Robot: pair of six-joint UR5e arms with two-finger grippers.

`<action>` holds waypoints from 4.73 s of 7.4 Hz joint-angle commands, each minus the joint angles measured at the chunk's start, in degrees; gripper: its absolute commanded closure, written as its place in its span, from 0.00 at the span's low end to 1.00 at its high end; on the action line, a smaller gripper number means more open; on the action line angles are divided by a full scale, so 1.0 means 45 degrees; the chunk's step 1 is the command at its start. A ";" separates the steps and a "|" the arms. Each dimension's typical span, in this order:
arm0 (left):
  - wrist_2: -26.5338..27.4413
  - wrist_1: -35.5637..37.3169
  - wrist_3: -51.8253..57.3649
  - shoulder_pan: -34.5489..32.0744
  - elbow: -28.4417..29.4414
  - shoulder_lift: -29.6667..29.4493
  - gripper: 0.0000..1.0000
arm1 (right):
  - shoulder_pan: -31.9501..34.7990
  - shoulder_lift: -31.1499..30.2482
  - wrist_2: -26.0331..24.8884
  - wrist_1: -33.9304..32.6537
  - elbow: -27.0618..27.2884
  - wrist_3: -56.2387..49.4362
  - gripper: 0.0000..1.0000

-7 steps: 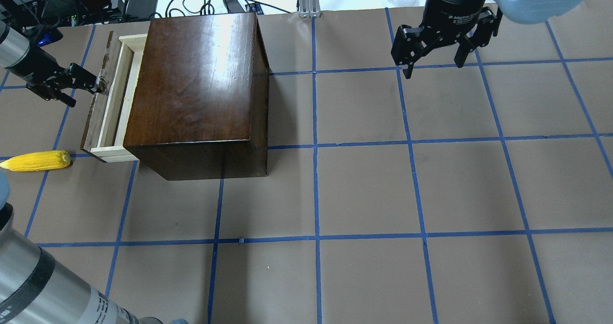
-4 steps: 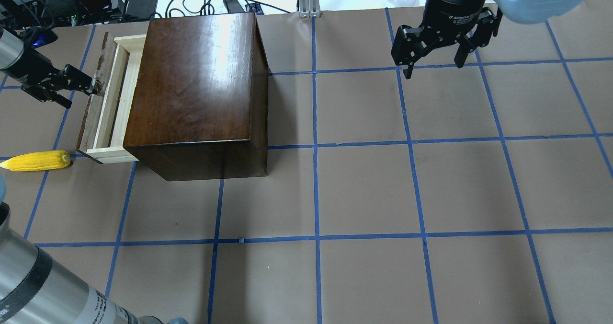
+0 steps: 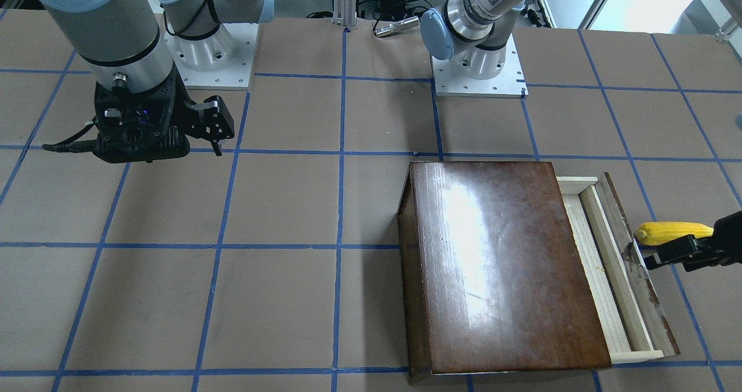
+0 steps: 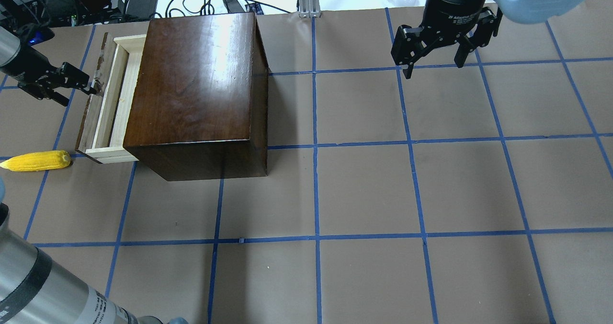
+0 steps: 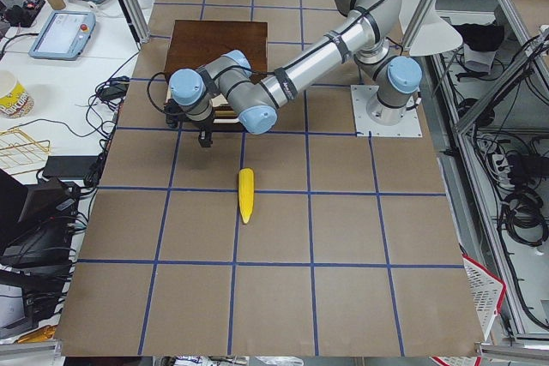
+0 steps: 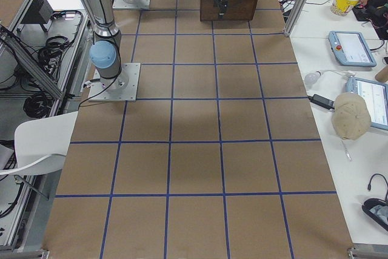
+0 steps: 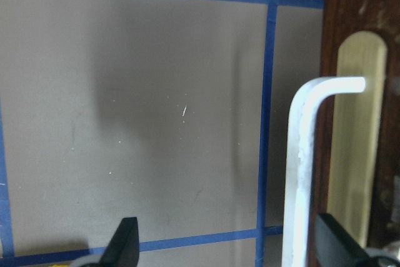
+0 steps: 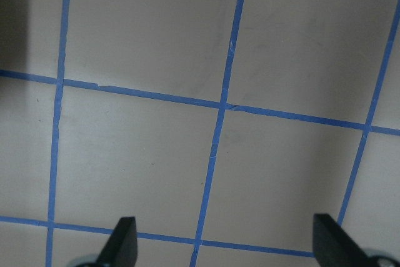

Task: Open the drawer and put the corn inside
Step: 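Release the handle and move the left gripper over the yellow corn, then lower the left gripper and grasp the yellow corn cob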

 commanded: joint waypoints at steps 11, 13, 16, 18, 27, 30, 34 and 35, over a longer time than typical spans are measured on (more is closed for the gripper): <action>0.3240 0.5343 1.8499 0.1914 -0.3579 0.0659 0.00 | 0.0000 0.0000 0.0000 0.0000 0.0000 0.0008 0.00; 0.3612 0.6082 2.0376 0.1953 -0.4680 0.0699 0.00 | 0.0000 0.0000 0.0000 0.0000 0.0000 0.0008 0.00; 0.3477 0.6043 2.1320 0.2301 -0.4683 0.0408 0.00 | 0.0000 0.0000 0.0000 0.0019 0.0000 0.0008 0.00; 0.3475 0.6082 2.1437 0.2362 -0.4625 0.0017 0.00 | 0.0000 0.0000 0.0000 0.0000 0.0000 -0.0011 0.00; 0.3105 0.6649 2.1771 0.2363 -0.4585 -0.0415 1.00 | 0.0000 0.0000 0.0000 0.0019 0.0000 -0.0011 0.00; 0.2010 0.6590 2.1362 0.2792 -0.4488 0.0150 1.00 | 0.0000 0.0000 0.0000 0.0019 0.0000 0.0008 0.00; 0.1835 0.3087 1.5402 0.2462 -0.2484 0.1225 1.00 | 0.0000 0.0000 0.0000 0.0019 0.0000 -0.0011 0.00; 0.1835 0.2204 1.3741 0.1958 -0.1915 0.1381 1.00 | 0.0000 0.0000 0.0000 0.0000 0.0000 0.0008 0.00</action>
